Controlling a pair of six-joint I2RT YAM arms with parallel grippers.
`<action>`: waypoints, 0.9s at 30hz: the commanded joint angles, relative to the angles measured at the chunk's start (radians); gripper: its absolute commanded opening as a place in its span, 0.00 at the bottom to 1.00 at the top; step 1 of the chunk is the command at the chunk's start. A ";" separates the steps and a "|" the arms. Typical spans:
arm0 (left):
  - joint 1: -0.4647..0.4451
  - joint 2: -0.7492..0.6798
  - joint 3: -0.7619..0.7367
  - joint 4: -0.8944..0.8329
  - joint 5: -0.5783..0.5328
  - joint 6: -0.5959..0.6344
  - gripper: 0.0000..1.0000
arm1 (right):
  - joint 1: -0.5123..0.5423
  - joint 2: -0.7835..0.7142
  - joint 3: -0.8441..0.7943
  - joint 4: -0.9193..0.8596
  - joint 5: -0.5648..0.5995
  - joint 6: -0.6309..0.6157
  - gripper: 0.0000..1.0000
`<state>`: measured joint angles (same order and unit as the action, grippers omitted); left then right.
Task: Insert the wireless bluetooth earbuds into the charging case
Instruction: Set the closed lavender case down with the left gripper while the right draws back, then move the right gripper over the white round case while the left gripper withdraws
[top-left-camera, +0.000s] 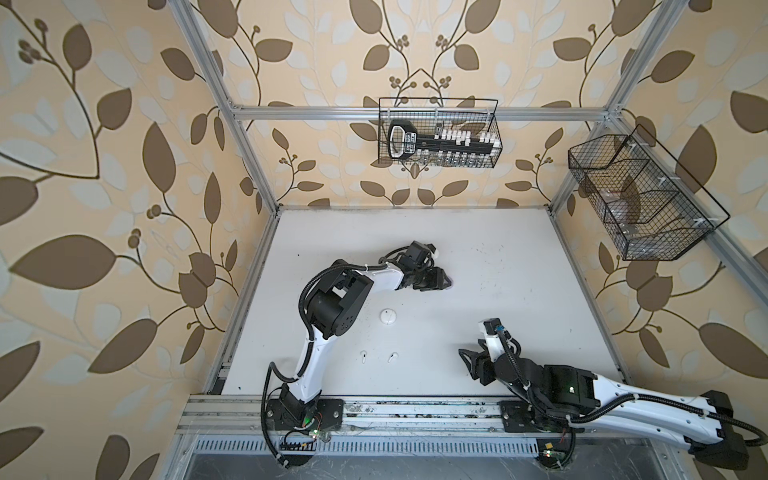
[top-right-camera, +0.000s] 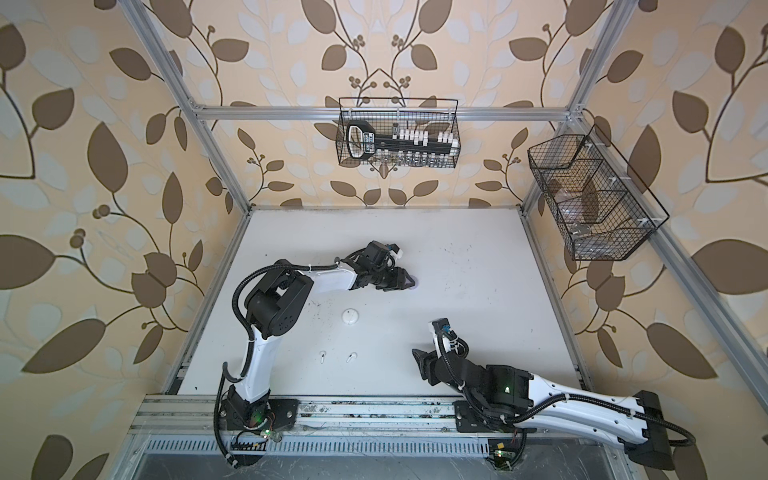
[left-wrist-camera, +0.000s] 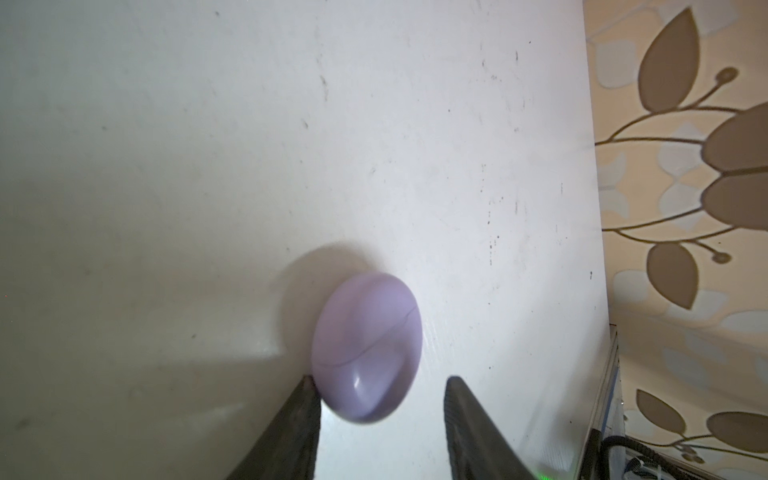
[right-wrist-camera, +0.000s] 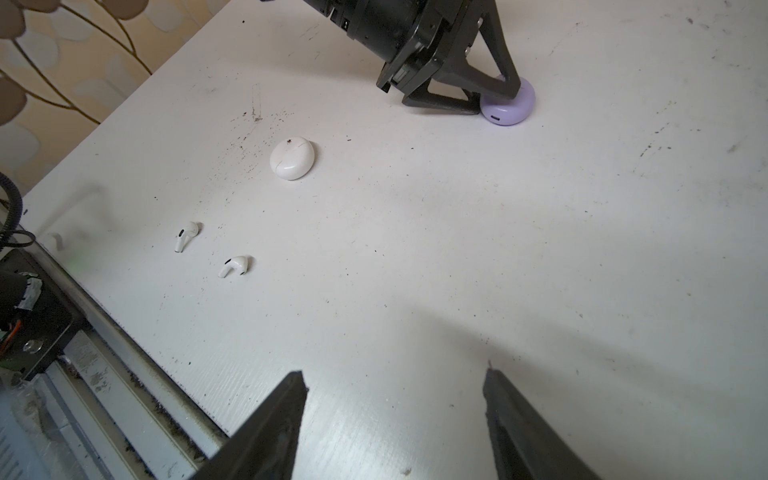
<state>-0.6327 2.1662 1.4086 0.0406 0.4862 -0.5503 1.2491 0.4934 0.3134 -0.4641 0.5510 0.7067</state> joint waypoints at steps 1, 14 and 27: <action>0.017 -0.047 0.020 -0.076 -0.038 0.031 0.50 | 0.007 0.001 0.024 -0.016 0.026 0.011 0.69; 0.089 -0.144 0.009 -0.124 -0.006 0.137 0.50 | 0.007 0.028 0.029 -0.007 0.030 0.009 0.69; 0.176 -0.424 -0.257 0.012 -0.061 0.344 0.52 | 0.037 0.354 0.161 0.056 0.030 -0.010 0.69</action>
<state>-0.4652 1.7939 1.2087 0.0017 0.4438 -0.2859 1.2686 0.7921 0.4152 -0.4370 0.5621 0.7055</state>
